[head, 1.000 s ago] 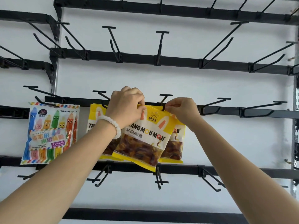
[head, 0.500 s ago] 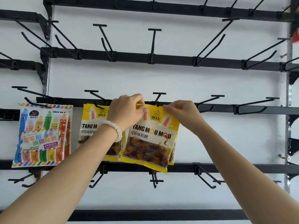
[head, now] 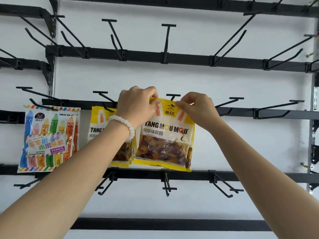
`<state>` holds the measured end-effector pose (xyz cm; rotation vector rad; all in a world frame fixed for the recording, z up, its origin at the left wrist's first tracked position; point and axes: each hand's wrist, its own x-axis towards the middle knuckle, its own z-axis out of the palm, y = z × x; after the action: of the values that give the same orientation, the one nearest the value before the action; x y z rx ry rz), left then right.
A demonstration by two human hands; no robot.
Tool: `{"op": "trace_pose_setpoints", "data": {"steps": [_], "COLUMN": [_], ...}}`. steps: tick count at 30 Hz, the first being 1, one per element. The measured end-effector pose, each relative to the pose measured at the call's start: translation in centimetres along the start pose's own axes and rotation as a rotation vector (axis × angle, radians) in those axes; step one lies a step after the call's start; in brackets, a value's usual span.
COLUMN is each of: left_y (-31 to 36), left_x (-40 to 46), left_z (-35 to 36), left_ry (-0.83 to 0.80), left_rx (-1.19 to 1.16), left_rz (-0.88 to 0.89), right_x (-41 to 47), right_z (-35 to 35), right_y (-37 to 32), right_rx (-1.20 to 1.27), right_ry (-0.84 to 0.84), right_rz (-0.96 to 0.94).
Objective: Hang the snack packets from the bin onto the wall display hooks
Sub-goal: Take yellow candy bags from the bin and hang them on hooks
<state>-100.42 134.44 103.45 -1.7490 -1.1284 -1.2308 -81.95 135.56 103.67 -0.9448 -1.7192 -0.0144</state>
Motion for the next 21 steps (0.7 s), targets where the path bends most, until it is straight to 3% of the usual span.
{"op": "trace_pose_setpoints", "data": {"steps": [8, 16, 21], "left_y": [-0.8, -1.5, -1.6], "left_x": [-0.5, -1.0, -0.9], "left_z": [1.8, 4.0, 4.0], "left_ry": [-0.055, -0.045, -0.049], "left_rx": [0.084, 0.131, 0.157], "left_rz": [-0.002, 0.017, 0.036], "right_x": [0.4, 0.4, 0.1], "right_z": [1.5, 2.8, 3.6], "right_y": [1.0, 2.0, 2.8], "right_rx": [-0.172, -0.282, -0.378], "right_ry": [-0.014, 0.078, 0.199], "right_rz": [0.064, 0.068, -0.036]}}
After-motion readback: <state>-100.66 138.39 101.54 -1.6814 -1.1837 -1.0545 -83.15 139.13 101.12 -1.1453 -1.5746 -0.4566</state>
